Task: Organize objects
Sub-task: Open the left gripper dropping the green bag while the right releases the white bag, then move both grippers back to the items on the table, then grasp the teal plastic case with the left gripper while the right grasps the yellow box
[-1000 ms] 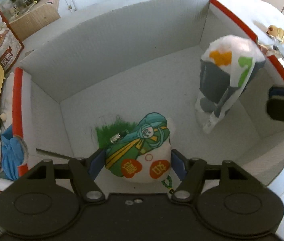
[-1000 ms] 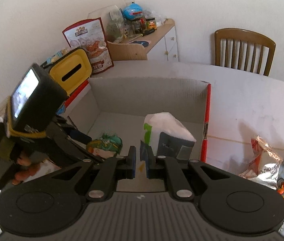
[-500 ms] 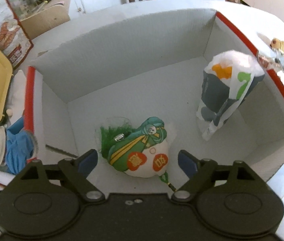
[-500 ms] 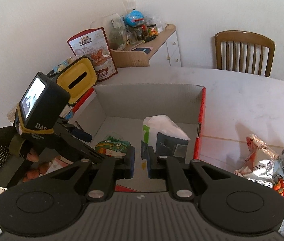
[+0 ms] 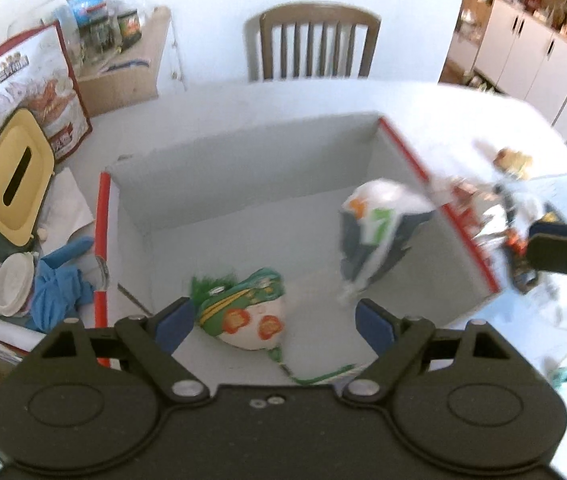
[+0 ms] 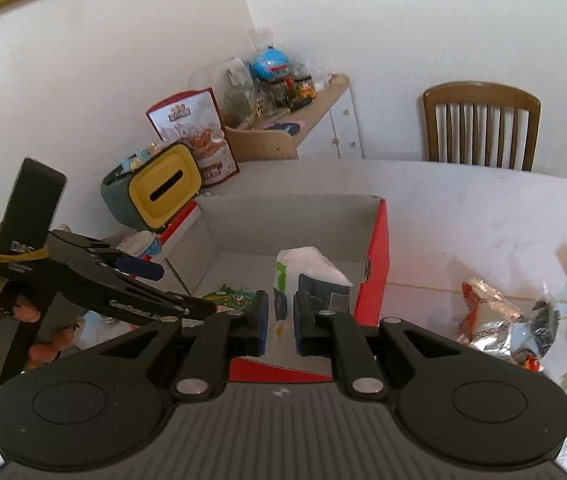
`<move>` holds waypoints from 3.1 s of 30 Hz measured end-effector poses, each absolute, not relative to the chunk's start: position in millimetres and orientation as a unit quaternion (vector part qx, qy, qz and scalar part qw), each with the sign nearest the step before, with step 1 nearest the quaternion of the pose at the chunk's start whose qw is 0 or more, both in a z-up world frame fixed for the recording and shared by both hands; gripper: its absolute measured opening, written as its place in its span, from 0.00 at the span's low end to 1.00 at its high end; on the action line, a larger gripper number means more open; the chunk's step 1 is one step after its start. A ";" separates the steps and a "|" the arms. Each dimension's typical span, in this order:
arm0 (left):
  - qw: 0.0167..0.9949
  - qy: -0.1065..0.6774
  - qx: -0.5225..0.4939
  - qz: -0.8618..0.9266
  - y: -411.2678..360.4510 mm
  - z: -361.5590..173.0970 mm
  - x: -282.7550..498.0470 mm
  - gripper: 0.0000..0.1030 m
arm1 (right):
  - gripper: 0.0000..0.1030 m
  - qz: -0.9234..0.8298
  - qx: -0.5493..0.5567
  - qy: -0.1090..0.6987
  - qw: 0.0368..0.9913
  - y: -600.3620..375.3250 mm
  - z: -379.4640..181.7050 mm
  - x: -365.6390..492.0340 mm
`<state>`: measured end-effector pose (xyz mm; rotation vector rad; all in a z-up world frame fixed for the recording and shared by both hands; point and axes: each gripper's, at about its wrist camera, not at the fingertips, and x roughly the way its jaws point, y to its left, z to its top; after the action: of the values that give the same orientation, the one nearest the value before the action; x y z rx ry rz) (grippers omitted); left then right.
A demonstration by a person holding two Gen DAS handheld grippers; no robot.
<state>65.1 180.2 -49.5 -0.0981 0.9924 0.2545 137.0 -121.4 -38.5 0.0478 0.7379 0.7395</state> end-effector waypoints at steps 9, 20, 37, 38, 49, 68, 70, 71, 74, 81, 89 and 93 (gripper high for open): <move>0.899 0.423 -0.046 0.101 129.4 -18.4 46.4 0.88 | 0.14 0.353 0.028 0.329 0.875 -153.4 -21.7 117.7; 0.916 0.393 -0.035 0.074 72.8 -9.0 44.3 0.97 | 0.58 0.330 0.030 0.307 0.892 -215.0 -12.5 99.0; 0.929 0.364 -0.035 0.051 9.6 -15.0 68.8 1.00 | 0.77 0.260 0.034 0.311 0.914 -324.0 -21.3 93.8; 0.930 0.363 -0.032 0.053 5.9 -16.1 70.6 1.00 | 0.77 0.256 0.033 0.311 0.915 -329.9 -22.9 93.9; 0.938 0.345 -0.007 0.026 -36.1 -37.7 89.5 1.00 | 0.79 0.225 0.017 0.327 0.918 -373.5 -45.9 107.5; 0.900 0.415 0.095 -0.100 -122.3 -130.3 79.1 1.00 | 0.79 0.222 -0.009 0.384 0.896 -396.8 -104.9 175.1; 0.896 0.420 0.100 -0.099 -127.5 -138.3 76.1 1.00 | 0.79 0.222 -0.011 0.389 0.894 -394.7 -110.0 182.0; 0.895 0.424 0.099 -0.097 -129.1 -142.7 74.2 1.00 | 0.79 0.222 -0.012 0.392 0.893 -393.3 -113.0 185.9; 0.891 0.435 0.090 -0.094 -129.9 -152.3 69.7 1.00 | 0.79 0.212 -0.022 0.398 0.892 -388.0 -122.0 196.2; 0.885 0.445 0.098 -0.097 -136.9 -172.6 61.0 0.91 | 0.79 0.218 -0.030 0.420 0.881 -374.3 -140.2 216.6; 0.883 0.446 0.103 -0.099 -144.5 -183.7 54.1 0.78 | 0.69 0.221 -0.044 0.432 0.873 -365.3 -152.1 227.7; 0.884 0.446 0.106 -0.097 -146.1 -185.3 52.8 0.69 | 0.65 0.218 -0.040 0.443 0.869 -364.6 -158.8 233.8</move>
<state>52.8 -146.1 -185.3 0.2203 0.9275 -0.2015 233.8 -364.6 -158.8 -0.0830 0.9259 0.4562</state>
